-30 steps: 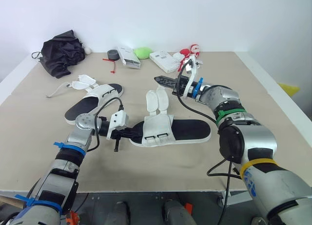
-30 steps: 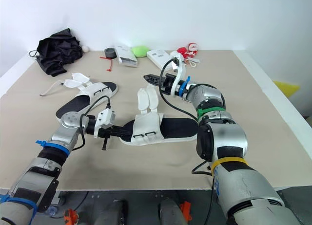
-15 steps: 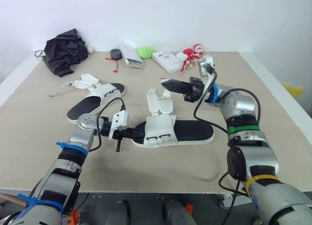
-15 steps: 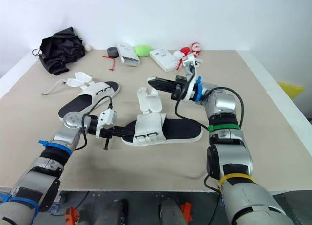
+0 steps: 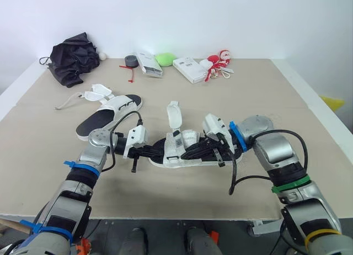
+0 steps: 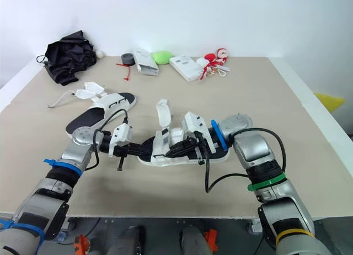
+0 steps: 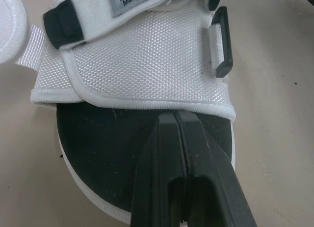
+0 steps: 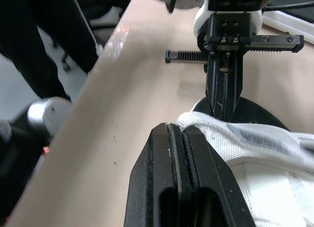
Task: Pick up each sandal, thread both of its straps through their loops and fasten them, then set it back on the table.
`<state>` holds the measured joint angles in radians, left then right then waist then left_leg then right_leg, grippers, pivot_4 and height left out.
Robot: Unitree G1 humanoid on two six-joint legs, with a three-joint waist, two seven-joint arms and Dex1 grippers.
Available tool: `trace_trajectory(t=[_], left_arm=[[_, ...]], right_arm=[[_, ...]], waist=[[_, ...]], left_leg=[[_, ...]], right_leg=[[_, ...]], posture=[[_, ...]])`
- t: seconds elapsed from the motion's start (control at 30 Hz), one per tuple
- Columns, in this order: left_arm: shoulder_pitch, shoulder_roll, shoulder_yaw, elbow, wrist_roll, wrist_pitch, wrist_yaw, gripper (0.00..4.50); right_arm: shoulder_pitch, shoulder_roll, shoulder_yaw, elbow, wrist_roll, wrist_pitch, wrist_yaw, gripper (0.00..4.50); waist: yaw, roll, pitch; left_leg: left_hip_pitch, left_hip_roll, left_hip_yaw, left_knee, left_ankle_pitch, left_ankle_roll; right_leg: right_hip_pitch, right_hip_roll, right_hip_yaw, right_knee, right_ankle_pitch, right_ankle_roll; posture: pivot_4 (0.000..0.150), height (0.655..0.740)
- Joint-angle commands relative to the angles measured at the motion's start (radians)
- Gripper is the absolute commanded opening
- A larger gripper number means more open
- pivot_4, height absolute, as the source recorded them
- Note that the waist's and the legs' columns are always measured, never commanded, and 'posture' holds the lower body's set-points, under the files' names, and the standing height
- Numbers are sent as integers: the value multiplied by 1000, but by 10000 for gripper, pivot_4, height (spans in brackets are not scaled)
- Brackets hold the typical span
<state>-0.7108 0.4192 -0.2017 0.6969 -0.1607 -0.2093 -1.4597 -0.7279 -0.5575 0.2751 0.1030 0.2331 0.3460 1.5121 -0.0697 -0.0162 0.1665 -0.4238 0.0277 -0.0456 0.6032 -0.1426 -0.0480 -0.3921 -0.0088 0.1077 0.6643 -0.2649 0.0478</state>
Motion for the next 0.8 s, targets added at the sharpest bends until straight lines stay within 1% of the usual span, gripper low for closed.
trace_trajectory(t=[0.03,0.07,0.1,0.17,0.2,0.23,0.27,0.3,0.4,0.6,0.67,0.8], left_arm=[[46,4,-75,74,98,39,15,0],[45,5,-75,75,99,39,15,0],[45,5,-75,75,100,39,15,0],[46,7,-75,75,100,40,15,0],[46,7,-75,76,101,41,15,0],[45,7,-75,76,101,41,15,0],[45,8,-76,76,101,41,15,0],[44,8,-75,77,101,42,15,0],[40,7,-74,78,100,46,15,0],[46,5,-73,75,99,50,16,0],[48,5,-74,72,98,51,15,0],[47,3,-75,76,101,49,15,0]], right_arm=[[-60,-24,55,79,-75,-68,20,11777],[-65,-32,69,92,-90,-87,30,15195],[-67,-39,80,101,-103,-110,36,20322],[-73,-51,92,113,-116,-127,43,26828],[-77,-56,93,115,-114,-126,50,31652],[-81,-61,92,116,-109,-114,59,34556],[-88,-65,89,116,-101,-96,66,36360],[-104,-72,70,109,-65,-51,82,40658],[-159,-118,12,76,84,88,102,40658],[-220,-202,-36,32,244,250,102,40658],[-256,-176,-55,56,252,312,61,40658],[-368,-68,-41,149,209,486,-146,40658]], waist=[[0,0,0],[0,0,0],[1,0,0],[1,0,0],[1,0,0],[1,0,0],[1,0,0],[1,0,0],[1,0,0],[1,0,0],[1,0,0],[-2,1,0]], left_leg=[[0,0,0,0,0,0],[0,0,0,0,0,0],[0,0,0,0,0,0],[0,0,0,0,0,0],[0,0,0,0,0,0],[0,0,0,0,0,0],[0,0,0,0,0,0],[0,0,0,0,0,0],[0,0,0,0,0,0],[0,0,0,-1,0,0],[0,-1,0,-2,0,0],[0,-1,1,-2,0,0]], right_leg=[[0,0,0,0,0,0],[0,0,0,0,0,0],[0,0,0,0,0,0],[0,0,0,0,0,0],[0,0,0,0,0,0],[0,0,0,0,0,0],[0,0,0,0,0,0],[0,0,0,0,0,0],[0,0,0,0,0,0],[0,-2,-1,0,0,-1],[-1,-3,-1,0,-1,-1],[-1,-4,-1,0,-1,-1]], posture=[[1500,7380],[1500,7380],[1500,7380],[1500,7380],[1500,7380],[1500,7380],[1500,7380],[1500,7380],[1500,7380],[1500,7380],[1500,7380],[1500,7380]])
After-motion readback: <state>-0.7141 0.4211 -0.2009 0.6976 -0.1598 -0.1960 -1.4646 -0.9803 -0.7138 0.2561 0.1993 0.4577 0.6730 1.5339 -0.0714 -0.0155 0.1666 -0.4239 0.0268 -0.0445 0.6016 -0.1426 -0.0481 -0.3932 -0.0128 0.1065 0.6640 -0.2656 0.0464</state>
